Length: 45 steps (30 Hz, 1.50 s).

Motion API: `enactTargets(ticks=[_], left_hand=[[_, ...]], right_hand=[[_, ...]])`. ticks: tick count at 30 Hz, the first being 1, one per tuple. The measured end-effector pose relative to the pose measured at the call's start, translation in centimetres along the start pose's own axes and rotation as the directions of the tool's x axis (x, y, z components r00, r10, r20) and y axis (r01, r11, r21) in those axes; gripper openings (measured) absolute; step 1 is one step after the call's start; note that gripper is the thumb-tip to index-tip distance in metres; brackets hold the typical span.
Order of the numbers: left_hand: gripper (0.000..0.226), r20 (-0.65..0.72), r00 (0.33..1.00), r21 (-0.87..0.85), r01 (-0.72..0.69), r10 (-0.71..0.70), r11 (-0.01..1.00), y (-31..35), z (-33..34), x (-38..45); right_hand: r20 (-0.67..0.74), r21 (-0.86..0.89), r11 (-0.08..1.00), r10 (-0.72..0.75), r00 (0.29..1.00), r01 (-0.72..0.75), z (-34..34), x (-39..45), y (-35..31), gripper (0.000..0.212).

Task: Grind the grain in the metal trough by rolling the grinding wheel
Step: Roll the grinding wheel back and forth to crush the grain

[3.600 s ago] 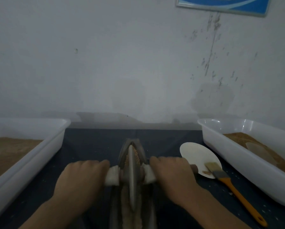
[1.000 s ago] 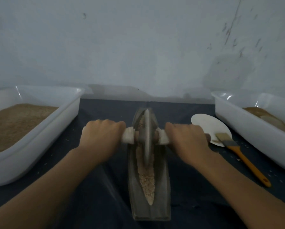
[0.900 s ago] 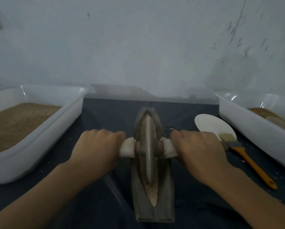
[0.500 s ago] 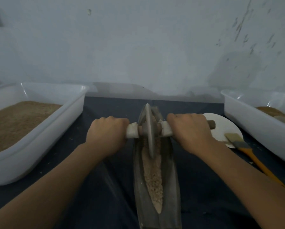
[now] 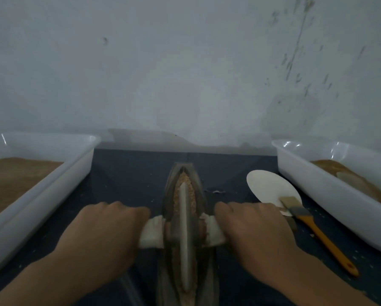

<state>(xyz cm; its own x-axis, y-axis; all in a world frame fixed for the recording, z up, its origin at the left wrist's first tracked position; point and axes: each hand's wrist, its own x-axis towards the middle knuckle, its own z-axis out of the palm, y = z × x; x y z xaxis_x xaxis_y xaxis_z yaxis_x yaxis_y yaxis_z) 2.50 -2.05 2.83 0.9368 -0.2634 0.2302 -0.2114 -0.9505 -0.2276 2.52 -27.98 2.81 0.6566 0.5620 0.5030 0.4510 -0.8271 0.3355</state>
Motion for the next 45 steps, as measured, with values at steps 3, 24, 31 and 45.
enactTargets(ticks=[3,24,31,45], left_hand=[[0.032,-0.054,0.998,0.028,0.021,-0.019,0.999,0.4,0.2,0.7],[0.060,-0.351,0.920,-0.028,-0.196,0.174,0.980,0.6,0.4,-0.3],[0.042,-0.297,0.953,0.037,-0.048,0.056,0.998,0.1,2.4,4.8],[0.028,-0.061,0.998,0.025,-0.024,0.025,0.999,0.8,0.2,0.7]], right_hand=[[0.029,-0.020,0.999,0.041,0.999,-0.040,0.9,0.8,0.4,0.043],[-0.077,0.019,0.999,0.038,0.996,-0.036,1.6,-0.6,0.1,0.040],[0.002,-0.033,0.997,0.075,0.997,-0.075,5.0,3.9,2.3,0.045],[0.028,-0.010,0.999,0.045,0.999,-0.045,1.2,0.4,0.3,0.035]])
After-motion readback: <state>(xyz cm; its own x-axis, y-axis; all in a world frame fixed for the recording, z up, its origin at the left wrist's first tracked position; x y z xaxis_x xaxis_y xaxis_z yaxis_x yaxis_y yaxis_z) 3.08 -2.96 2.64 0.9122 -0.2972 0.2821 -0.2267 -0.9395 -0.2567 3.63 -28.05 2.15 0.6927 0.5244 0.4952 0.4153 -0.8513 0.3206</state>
